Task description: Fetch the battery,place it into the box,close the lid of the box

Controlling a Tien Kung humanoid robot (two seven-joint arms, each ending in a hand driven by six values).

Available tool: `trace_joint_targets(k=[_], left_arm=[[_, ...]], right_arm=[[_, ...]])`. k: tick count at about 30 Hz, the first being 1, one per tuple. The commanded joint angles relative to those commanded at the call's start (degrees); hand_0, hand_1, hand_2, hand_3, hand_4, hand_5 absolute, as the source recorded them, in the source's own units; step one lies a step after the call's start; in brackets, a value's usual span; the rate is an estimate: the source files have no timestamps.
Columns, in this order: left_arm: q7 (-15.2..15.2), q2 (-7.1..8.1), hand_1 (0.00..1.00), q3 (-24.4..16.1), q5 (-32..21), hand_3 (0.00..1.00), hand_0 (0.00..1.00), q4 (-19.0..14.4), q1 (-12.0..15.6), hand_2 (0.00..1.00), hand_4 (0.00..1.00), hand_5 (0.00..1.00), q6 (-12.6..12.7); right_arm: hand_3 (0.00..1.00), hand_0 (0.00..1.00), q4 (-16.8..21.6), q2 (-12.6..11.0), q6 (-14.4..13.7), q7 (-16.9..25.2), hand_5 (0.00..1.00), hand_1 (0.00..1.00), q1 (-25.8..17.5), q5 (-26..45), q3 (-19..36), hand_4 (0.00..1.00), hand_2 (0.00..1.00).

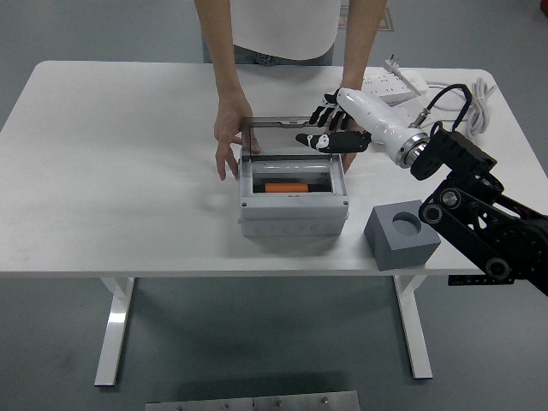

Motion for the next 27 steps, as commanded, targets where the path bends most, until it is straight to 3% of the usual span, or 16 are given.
trace_joint_targets(k=[17, 18, 23, 24, 27], left_arm=[[0.8, -0.31, 0.698, -1.0, 2.0, 0.555, 0.622, -0.1, -0.6, 0.591, 0.524, 0.004, -0.7], [0.9, -0.34, 0.698, -1.0, 2.1, 0.554, 0.622, -0.1, -0.6, 0.59, 0.523, 0.004, -0.8], [1.1, -0.49, 0.698, -1.3, 2.6, 0.554, 0.622, -0.2, -0.9, 0.59, 0.523, 0.004, -1.0], [1.1, -0.5, 0.698, -1.3, 2.7, 0.553, 0.622, -0.2, -0.9, 0.589, 0.522, 0.006, -1.1], [1.2, -0.53, 0.698, -1.4, 3.0, 0.553, 0.622, -0.2, -1.0, 0.589, 0.522, 0.006, -1.2]], right_arm=[[0.514, 0.407, -9.6, 7.2, -1.5, 3.3, 0.527, 0.442, 3.8, -0.6, 5.5, 0.795, 0.512], [0.594, 0.526, -10.1, 7.7, -1.4, 3.5, 0.527, 0.558, 3.9, -0.3, 5.8, 0.794, 0.615], [0.594, 0.526, -12.6, 9.3, -0.8, 4.1, 0.527, 0.558, 4.1, 1.2, 7.2, 0.794, 0.615], [0.73, 0.728, -12.9, 9.6, -0.6, 4.2, 0.799, 0.69, 4.2, 1.5, 7.3, 0.889, 0.692], [0.73, 0.728, -13.9, 10.1, -0.4, 4.4, 0.799, 0.69, 4.2, 1.9, 7.5, 0.889, 0.692]])
